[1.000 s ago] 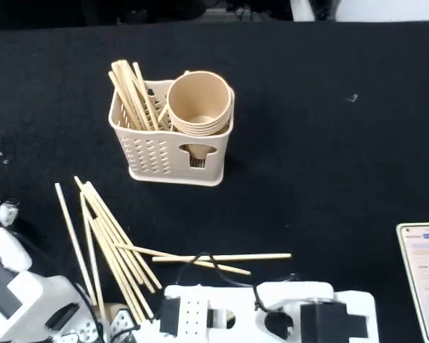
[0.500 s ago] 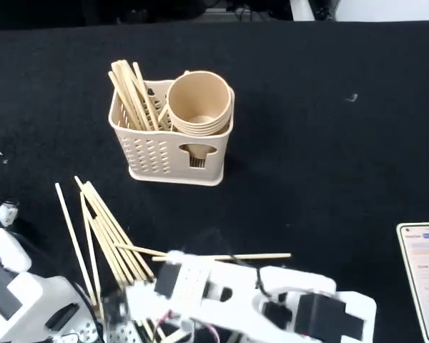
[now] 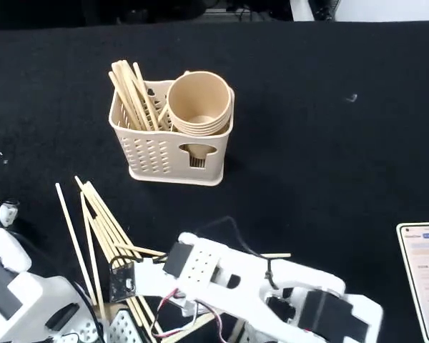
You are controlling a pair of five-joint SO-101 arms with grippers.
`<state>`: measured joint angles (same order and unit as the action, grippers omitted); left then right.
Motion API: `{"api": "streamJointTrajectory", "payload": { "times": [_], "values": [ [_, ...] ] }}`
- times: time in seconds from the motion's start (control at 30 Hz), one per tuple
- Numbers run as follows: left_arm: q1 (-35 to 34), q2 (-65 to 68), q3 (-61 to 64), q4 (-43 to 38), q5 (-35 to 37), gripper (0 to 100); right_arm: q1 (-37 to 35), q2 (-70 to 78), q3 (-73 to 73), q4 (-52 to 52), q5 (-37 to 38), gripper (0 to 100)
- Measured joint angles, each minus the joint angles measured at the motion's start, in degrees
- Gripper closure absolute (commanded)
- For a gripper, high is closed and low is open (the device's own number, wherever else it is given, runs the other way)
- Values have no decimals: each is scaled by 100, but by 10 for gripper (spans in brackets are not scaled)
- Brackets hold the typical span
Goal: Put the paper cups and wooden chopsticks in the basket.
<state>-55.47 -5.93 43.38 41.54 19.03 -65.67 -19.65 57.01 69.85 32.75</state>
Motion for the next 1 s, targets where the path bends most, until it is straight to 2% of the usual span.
{"api": "streamJointTrajectory", "payload": {
  "times": [0.17, 0.3, 0.37, 0.5, 0.73, 0.8, 0.9, 1.0],
  "values": [
    [0, 0, 0, 0, 0, 820, -457, -967, 475, 334, 0, 829],
    [0, 0, 0, 0, 0, 820, -651, -1398, 677, 343, -9, 734],
    [0, 0, 0, 0, 0, 820, -800, -1398, 677, 325, 0, 723],
    [0, 0, 0, 0, 0, 820, -1169, -1064, 677, 273, 0, 737],
    [0, 0, 0, 0, 0, 820, -1301, 70, 545, -308, 105, 737],
    [0, 0, 0, 0, 0, 820, -1301, 264, 527, -404, 105, 777],
    [0, 0, 0, 0, 0, 820, -1292, 352, 519, -457, 105, 971],
    [0, 0, 0, 0, 0, 820, -1222, 352, 475, -598, 105, 981]
  ]
}}
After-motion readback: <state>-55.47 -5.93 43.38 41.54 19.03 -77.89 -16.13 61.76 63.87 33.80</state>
